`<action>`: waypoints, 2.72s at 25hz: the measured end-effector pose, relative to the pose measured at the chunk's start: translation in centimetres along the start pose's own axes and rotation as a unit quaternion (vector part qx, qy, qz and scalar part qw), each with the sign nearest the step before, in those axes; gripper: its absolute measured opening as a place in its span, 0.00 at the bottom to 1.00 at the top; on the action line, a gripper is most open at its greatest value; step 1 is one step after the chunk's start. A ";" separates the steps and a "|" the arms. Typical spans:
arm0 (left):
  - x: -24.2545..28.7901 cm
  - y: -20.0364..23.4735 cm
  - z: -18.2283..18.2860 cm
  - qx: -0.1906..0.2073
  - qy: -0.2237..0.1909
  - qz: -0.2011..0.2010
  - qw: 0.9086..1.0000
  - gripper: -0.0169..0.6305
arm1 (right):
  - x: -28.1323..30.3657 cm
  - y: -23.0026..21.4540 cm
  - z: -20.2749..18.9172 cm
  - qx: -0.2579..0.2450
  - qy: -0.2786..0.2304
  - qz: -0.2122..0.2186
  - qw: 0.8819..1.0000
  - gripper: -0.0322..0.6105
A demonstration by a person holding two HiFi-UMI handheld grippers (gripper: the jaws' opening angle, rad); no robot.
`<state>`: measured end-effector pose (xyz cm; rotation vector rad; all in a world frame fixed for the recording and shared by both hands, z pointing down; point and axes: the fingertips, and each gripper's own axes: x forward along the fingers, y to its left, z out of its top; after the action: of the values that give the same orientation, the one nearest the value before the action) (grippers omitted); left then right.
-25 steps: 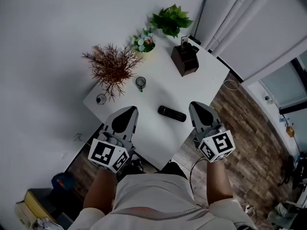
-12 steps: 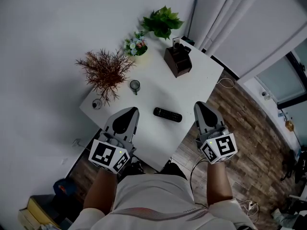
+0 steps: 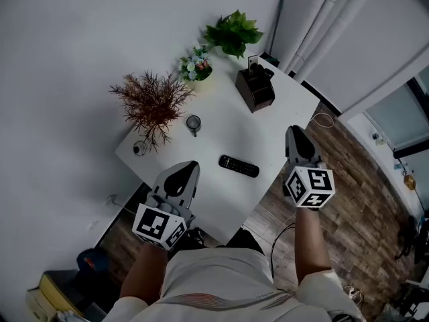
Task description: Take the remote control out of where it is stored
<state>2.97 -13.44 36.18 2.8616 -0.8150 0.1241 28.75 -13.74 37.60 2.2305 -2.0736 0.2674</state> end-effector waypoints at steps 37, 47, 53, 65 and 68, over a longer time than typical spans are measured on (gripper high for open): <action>0.2 4.2 -8.4 -0.057 0.091 0.052 0.993 0.04 | 28.3 -9.2 -9.5 0.129 0.116 -0.199 0.964 0.35; -0.3 3.9 -7.8 -0.054 0.081 0.051 0.994 0.04 | 26.2 -7.7 -4.2 0.057 0.028 -0.149 0.987 0.34; -0.4 3.4 -7.3 -0.052 0.070 0.043 0.995 0.04 | 22.0 -5.7 1.1 -0.015 -0.021 -0.097 0.995 0.34; -1.1 2.4 -6.6 -0.055 0.052 0.029 0.997 0.04 | 12.9 1.4 -3.3 -0.169 0.143 0.121 0.968 0.33; -1.4 2.4 -6.7 -0.056 0.053 0.030 0.997 0.04 | 11.3 3.8 -8.3 -0.209 0.229 0.192 0.931 0.33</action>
<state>0.32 -13.53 42.93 2.7018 -0.8580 0.2267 25.09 -23.59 47.56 1.3604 -2.0379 0.3006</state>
